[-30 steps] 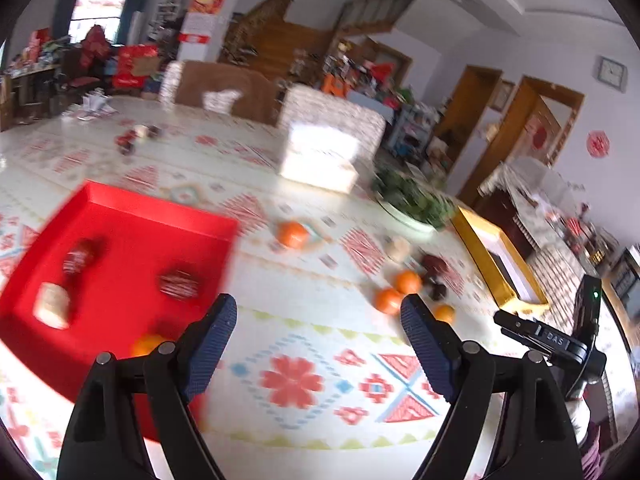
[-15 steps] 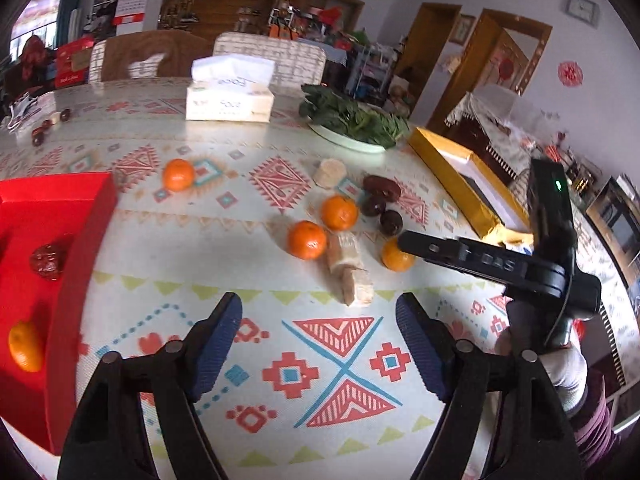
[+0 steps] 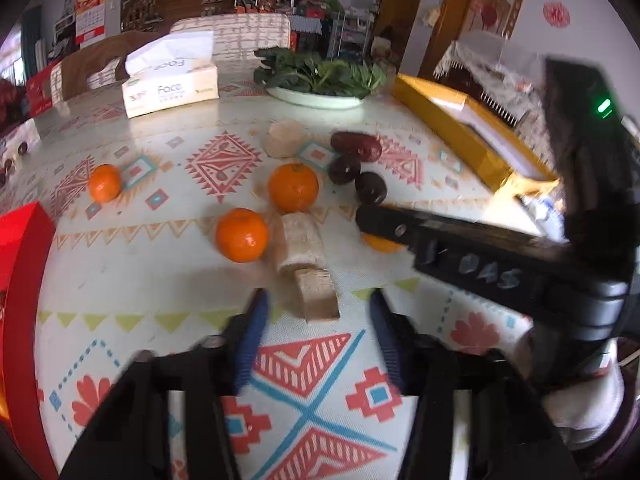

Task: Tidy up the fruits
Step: 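Grasp a white rice-cake piece with the left tool while the right tool grasps an orange, then carry the cake and orange over the red tray and open both tools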

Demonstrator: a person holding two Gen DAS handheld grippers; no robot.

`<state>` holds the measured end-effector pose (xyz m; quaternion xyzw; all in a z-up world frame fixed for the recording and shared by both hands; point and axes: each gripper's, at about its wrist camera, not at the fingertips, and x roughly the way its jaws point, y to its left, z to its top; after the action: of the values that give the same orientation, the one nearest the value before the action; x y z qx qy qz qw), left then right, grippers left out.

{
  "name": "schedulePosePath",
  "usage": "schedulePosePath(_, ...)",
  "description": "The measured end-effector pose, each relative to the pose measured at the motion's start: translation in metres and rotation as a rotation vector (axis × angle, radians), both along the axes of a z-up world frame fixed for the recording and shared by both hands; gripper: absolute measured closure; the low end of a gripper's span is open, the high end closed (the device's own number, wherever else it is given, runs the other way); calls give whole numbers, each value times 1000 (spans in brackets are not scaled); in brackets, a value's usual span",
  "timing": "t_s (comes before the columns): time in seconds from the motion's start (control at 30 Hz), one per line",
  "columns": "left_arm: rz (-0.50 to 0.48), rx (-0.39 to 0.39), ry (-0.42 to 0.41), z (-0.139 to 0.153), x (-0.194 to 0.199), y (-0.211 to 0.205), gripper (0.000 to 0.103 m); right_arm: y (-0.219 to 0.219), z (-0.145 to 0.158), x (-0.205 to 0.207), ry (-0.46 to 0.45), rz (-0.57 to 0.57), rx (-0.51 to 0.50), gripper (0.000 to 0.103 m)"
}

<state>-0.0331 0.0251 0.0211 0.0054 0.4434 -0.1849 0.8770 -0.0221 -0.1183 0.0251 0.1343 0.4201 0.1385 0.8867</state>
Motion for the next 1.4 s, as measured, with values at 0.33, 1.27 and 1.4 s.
schedulePosePath(0.33, 50, -24, -28, 7, -7, 14, 87, -12, 3, 1, -18, -13, 55, 67)
schedulePosePath(1.27, 389, -245, -335, 121, -90, 222, 87, 40, 143, -72, -277, 89, 116, 67)
schedulePosePath(1.4, 448, -218, -331, 111, -93, 249, 87, 69, 138, -60, -241, 140, 119, 67)
